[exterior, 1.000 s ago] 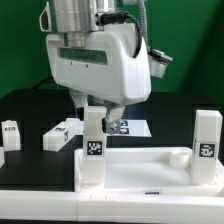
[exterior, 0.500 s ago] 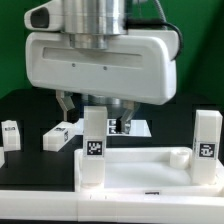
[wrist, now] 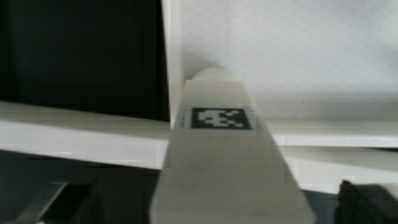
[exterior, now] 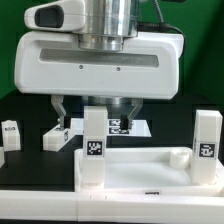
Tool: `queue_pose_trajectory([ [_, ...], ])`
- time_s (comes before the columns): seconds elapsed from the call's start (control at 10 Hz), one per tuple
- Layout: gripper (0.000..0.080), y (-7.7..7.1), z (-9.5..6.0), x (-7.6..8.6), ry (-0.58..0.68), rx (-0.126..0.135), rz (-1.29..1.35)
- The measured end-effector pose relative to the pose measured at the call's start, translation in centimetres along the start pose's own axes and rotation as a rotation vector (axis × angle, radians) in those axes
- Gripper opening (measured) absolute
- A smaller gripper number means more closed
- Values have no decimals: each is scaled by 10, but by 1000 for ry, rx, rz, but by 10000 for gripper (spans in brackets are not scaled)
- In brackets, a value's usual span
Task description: Assemble desk
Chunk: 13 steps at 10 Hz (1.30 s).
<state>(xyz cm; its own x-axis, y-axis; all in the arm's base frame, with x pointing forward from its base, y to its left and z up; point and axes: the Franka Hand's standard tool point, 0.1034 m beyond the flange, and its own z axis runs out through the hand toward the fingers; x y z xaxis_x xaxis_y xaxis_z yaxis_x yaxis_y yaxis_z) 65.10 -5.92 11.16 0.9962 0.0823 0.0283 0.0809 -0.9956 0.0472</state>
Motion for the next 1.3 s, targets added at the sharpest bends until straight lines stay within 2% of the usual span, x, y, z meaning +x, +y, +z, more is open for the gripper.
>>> queue_pose_trajectory([
  [0.2, 649, 1, 0, 0, 0, 0, -80],
  [0.3, 531, 1, 0, 0, 0, 0, -77],
  [0.4, 370, 1, 0, 0, 0, 0, -77],
  [0.5, 370, 1, 0, 0, 0, 1, -68],
  [0.6, 289, 1, 0, 0, 0, 1, -49],
  [1.1, 289, 1, 0, 0, 0, 3, 222],
  [1.3, 289, 2, 1, -1, -1, 26, 404],
])
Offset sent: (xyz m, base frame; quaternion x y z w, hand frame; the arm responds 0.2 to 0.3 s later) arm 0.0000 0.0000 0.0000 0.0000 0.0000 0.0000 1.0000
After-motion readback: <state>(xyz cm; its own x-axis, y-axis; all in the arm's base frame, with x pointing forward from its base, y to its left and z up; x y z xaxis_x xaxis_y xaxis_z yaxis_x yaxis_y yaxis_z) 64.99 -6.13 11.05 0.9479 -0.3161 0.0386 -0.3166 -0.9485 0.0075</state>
